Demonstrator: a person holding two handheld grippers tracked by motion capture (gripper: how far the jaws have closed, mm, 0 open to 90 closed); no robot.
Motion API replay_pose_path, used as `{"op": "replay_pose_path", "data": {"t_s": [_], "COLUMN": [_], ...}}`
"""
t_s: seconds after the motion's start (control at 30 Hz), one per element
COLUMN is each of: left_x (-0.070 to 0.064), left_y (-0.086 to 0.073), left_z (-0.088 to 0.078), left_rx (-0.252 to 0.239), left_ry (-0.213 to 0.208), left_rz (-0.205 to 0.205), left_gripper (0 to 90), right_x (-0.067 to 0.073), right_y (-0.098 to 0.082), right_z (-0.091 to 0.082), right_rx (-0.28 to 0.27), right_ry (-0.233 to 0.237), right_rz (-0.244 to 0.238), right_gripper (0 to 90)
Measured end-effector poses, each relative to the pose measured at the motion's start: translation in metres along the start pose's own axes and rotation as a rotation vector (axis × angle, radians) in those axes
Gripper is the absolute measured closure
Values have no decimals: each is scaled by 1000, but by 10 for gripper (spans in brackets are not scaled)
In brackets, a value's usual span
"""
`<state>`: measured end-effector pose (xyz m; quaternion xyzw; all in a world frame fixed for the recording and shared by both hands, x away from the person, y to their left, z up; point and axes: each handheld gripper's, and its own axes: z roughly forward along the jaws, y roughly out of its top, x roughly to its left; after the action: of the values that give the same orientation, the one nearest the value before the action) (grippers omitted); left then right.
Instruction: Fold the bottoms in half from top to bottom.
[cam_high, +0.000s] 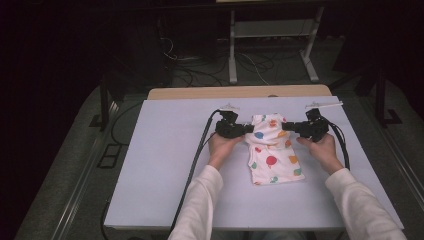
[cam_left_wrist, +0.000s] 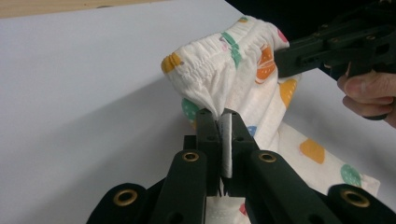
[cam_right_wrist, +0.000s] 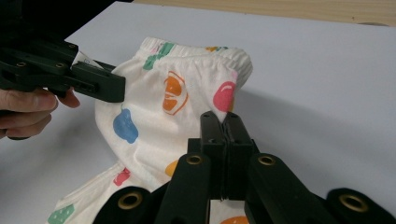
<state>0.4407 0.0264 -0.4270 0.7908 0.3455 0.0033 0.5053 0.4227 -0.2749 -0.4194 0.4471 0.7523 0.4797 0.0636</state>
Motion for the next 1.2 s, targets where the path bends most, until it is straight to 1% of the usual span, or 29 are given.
{"op": "replay_pose_path", "data": {"t_s": [0.23,0.4,0.53,0.67,0.8,0.93,1.07,1.2], "left_x": [-4,-6,-11,-14,-19,-21,-25,-29], "left_y": [-3,-3,-3,-3,-4,-5,-7,-9], "left_z": [-2,-3,-4,-5,-7,-8,-9,-9], "left_rx": [1,11,12,10,14,13,6,-3], "left_ry": [-6,-8,-19,-24,-25,-23,-32,-35], "left_rz": [1,14,31,35,50,57,65,75], "left_gripper": [866,866,865,866,865,865,866,865], "right_x": [5,6,6,6,8,9,9,8], "right_y": [-3,-6,-9,-10,-12,-13,-15,-18], "right_z": [-4,-5,-6,-9,-14,-16,-17,-18], "right_rx": [-2,3,6,7,5,1,-7,-11], "right_ry": [4,2,4,8,9,12,17,21], "right_rz": [-12,-17,-19,-20,-30,-32,-34,-25], "right_gripper": [879,879,878,878,878,878,878,878]}}
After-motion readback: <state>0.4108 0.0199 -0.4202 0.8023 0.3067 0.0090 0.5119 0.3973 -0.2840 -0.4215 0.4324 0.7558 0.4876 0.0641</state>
